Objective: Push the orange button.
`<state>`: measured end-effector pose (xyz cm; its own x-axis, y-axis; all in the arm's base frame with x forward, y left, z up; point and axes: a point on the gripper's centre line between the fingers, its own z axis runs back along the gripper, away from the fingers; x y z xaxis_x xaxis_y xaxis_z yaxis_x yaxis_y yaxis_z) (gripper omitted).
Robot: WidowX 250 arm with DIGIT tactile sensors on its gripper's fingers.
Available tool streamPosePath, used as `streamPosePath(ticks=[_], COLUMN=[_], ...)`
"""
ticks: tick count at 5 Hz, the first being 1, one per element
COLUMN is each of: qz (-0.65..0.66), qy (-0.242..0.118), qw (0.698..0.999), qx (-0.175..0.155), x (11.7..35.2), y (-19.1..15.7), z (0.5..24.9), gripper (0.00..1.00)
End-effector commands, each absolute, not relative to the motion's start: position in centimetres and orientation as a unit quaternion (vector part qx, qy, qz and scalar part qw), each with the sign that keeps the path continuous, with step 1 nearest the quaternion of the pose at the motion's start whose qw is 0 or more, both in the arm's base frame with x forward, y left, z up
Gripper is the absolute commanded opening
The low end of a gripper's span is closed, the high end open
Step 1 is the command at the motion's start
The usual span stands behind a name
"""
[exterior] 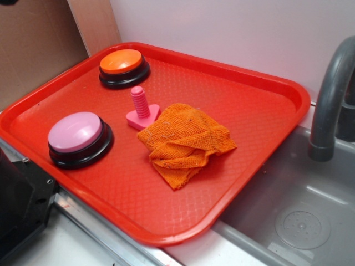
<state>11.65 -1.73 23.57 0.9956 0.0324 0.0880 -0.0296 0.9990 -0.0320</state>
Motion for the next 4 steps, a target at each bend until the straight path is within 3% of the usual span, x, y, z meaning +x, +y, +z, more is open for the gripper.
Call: streamPosePath(ticks=[1, 2, 3, 4], qz=[0.016, 0.083, 0.143, 0.214], qy=[-0.044, -0.036, -0.071, -0.121], qw=[0.999, 0.996, 0.987, 0.969], qx=[-0.015, -0.027, -0.028, -0.005], x=[11.7, 16.1, 19.3, 21.2], y=[-1.7, 1.6, 4.6, 7.2], z=[23.6, 21.1, 20.3, 18.9], gripper=[1.00, 1.00, 1.00, 1.00])
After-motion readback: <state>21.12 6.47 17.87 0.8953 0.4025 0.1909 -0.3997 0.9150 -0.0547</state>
